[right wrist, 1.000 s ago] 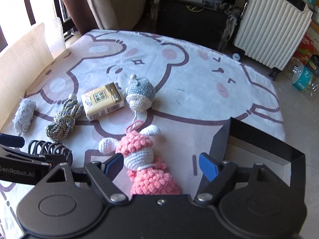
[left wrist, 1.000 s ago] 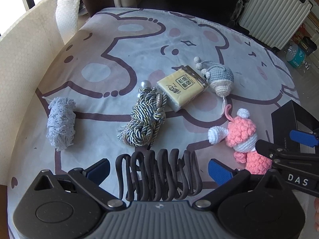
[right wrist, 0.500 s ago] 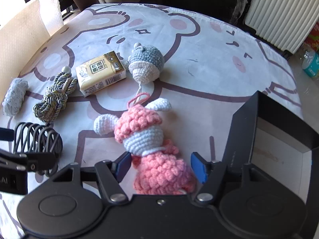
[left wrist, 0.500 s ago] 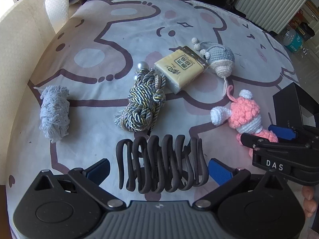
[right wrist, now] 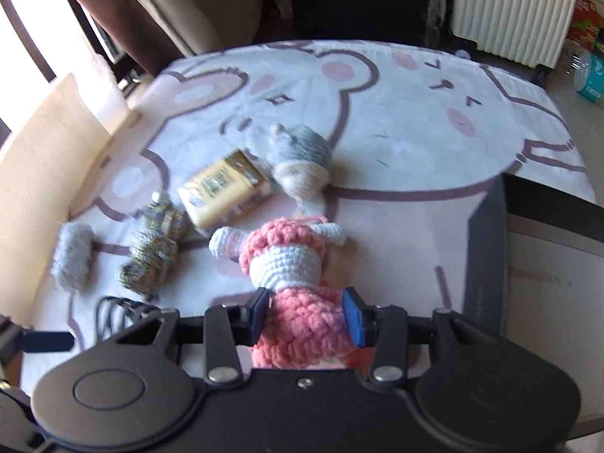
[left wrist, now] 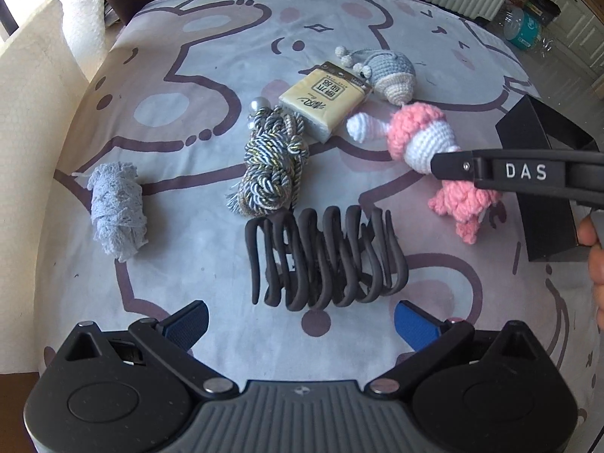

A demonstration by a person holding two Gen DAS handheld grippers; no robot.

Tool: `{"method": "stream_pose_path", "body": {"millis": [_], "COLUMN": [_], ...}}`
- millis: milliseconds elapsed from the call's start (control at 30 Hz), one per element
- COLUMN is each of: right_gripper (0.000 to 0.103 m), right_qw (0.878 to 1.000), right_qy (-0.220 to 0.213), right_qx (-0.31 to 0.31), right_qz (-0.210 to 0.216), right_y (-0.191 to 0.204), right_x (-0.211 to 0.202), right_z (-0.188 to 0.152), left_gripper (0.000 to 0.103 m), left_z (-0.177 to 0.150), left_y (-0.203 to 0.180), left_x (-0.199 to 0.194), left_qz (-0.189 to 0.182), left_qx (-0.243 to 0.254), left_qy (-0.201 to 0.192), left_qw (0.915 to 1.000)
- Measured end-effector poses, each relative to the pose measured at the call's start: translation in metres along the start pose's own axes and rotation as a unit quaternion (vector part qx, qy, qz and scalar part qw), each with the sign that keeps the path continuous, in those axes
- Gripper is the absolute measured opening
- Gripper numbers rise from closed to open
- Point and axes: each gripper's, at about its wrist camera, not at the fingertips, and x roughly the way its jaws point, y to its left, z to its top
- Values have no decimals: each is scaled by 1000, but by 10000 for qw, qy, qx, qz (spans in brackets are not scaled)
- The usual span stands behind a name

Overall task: Organize objects
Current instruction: 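Close the right gripper on the pink bunny while the left gripper grasps the black spiral clip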

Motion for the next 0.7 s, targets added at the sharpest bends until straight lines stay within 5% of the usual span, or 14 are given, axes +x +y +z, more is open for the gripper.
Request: {"method": "stream_pose_path", "body": {"millis": [267,700], "right_gripper": [44,43], "right_qw": [9987,9909], "right_qy": [-69,464], "right_qx": [-370,-1161], "right_qz": [334,497], "right_y": [32,53], "right_x": [-3,-2], "right_z": [2,-23], "left_gripper": [103,103], "left_z": [-10,-9], "left_y": [25,61], "left_x": [8,11], "left_qz": [308,868], "left_qx": [-338,-1467], "left_qy": [292,160], "left_qw": [9985,9852]}}
